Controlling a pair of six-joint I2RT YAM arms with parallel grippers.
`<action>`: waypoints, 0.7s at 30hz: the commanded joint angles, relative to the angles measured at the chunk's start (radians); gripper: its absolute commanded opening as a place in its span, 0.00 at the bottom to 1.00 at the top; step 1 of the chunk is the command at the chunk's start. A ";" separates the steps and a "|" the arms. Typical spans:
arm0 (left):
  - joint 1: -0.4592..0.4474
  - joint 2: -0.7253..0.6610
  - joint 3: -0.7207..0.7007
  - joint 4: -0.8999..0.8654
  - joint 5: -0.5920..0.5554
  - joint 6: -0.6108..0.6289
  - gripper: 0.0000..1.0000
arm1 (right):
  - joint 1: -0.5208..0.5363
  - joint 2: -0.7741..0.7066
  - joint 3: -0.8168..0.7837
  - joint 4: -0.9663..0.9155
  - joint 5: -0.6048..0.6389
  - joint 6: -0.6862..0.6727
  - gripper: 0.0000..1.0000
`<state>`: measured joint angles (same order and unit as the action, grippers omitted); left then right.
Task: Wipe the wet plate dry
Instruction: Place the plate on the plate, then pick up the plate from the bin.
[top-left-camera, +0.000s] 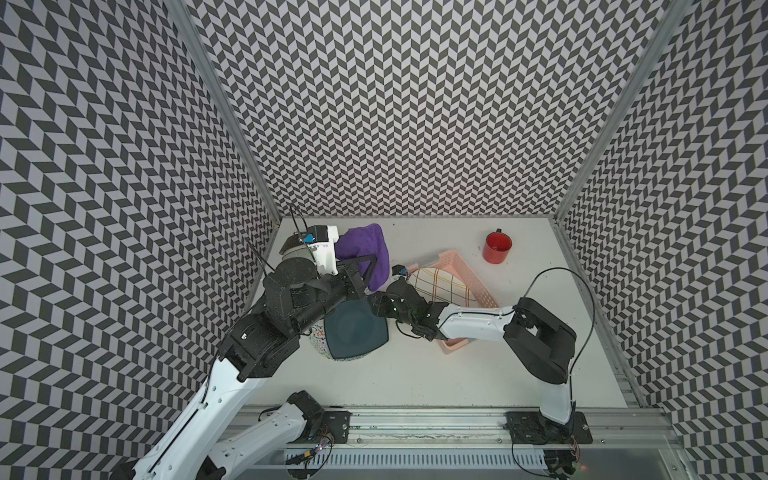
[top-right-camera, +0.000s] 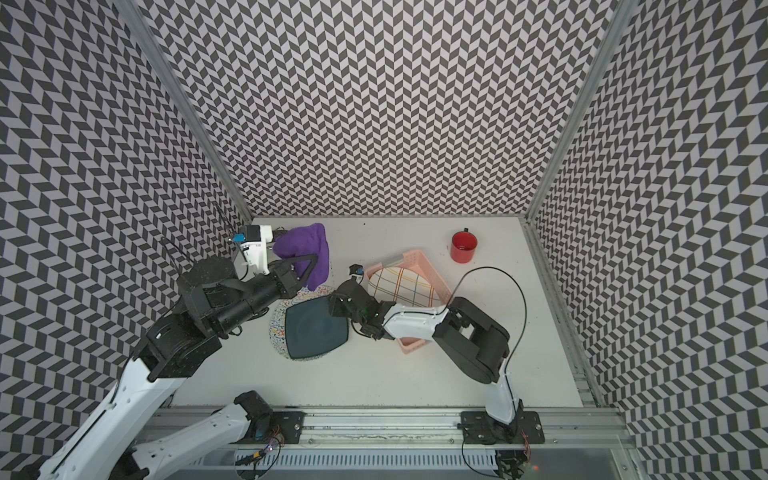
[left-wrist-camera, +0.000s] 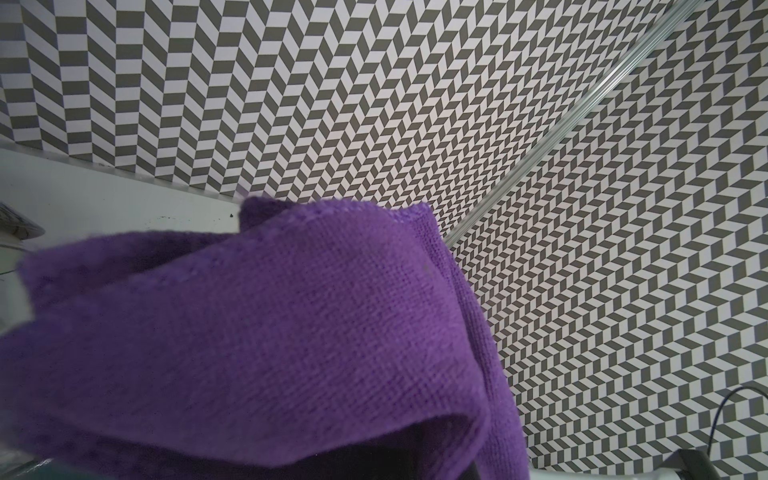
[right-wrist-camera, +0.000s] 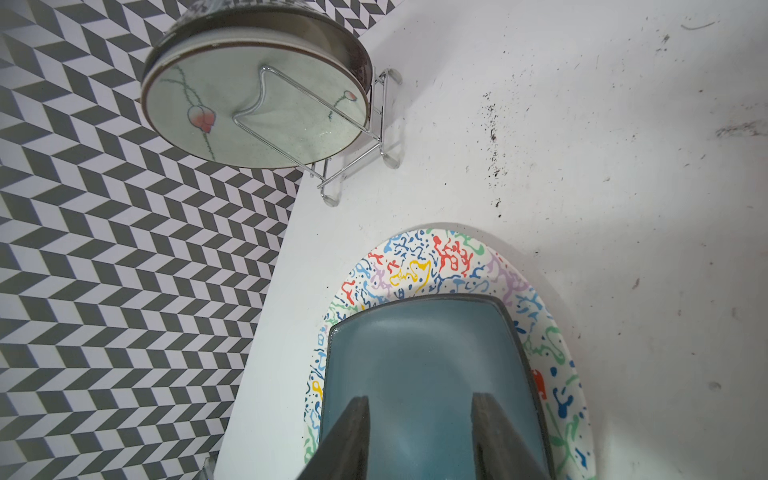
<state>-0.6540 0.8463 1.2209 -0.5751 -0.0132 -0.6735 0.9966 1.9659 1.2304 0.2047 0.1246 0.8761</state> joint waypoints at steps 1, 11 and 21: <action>0.007 -0.015 -0.012 0.039 0.005 0.000 0.00 | 0.001 -0.032 0.025 -0.024 0.020 -0.038 0.45; 0.009 -0.014 0.070 0.029 -0.027 0.020 0.00 | 0.000 -0.211 0.102 -0.161 0.077 -0.148 0.46; 0.014 0.019 0.096 0.014 -0.020 0.047 0.00 | -0.168 -0.780 -0.256 -0.431 -0.023 0.393 0.63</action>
<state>-0.6468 0.8577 1.3159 -0.5697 -0.0326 -0.6468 0.8589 1.2804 1.0771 -0.0933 0.1810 0.9775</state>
